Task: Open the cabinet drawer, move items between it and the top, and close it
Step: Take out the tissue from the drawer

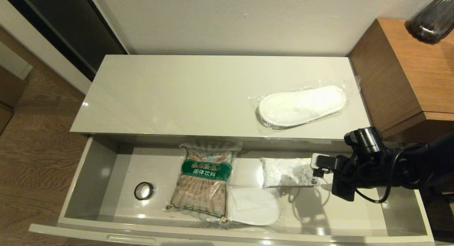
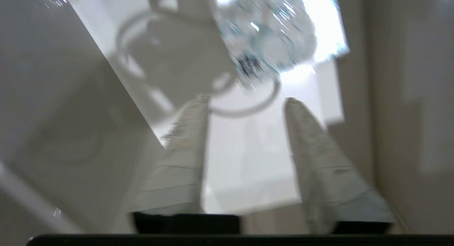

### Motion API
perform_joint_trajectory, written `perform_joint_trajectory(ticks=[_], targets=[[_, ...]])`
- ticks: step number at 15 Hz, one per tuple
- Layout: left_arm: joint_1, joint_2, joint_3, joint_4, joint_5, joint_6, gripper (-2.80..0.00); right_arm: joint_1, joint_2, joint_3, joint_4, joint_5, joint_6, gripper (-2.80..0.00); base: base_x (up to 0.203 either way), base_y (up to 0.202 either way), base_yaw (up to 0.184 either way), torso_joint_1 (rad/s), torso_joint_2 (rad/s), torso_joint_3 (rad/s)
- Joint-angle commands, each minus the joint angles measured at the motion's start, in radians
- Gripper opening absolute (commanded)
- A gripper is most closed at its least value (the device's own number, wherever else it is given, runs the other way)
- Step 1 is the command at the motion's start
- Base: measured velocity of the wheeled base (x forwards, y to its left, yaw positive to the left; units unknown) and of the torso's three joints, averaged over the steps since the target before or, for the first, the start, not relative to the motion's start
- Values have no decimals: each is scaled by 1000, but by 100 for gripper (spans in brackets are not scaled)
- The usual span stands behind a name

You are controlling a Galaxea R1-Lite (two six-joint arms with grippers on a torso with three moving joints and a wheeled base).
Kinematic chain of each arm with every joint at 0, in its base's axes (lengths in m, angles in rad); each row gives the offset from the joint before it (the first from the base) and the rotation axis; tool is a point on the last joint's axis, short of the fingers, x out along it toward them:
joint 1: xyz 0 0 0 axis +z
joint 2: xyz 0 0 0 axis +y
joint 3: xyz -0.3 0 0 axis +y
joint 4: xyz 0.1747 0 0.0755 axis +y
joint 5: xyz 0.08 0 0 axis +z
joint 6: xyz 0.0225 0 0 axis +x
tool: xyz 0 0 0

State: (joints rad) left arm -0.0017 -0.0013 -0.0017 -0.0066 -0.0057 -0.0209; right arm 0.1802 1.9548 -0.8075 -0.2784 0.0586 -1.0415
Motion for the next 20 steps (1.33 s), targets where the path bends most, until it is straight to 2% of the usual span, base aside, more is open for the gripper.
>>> perform_joint_trajectory(ticks=[1,6,10,13,20], targets=[[0,1,0,0,0,-1,-280,1,83,64,-129,43,-31,0,0,0,0,0,0,0],[0,1,0,0,0,-1,-280,12,199,103,-406,123,-50,0,0,0,0,0,0,0],[0,1,0,-1,0,-1,-280,21,314,128,-684,144,-62,0,0,0,0,0,0,0],[0,1,0,-1,0,-1,-280,22,380,132,-804,146,-58,0,0,0,0,0,0,0],[0,1,0,-1,0,-1,-280,21,493,48,-928,173,-36,0,0,0,0,0,0,0]])
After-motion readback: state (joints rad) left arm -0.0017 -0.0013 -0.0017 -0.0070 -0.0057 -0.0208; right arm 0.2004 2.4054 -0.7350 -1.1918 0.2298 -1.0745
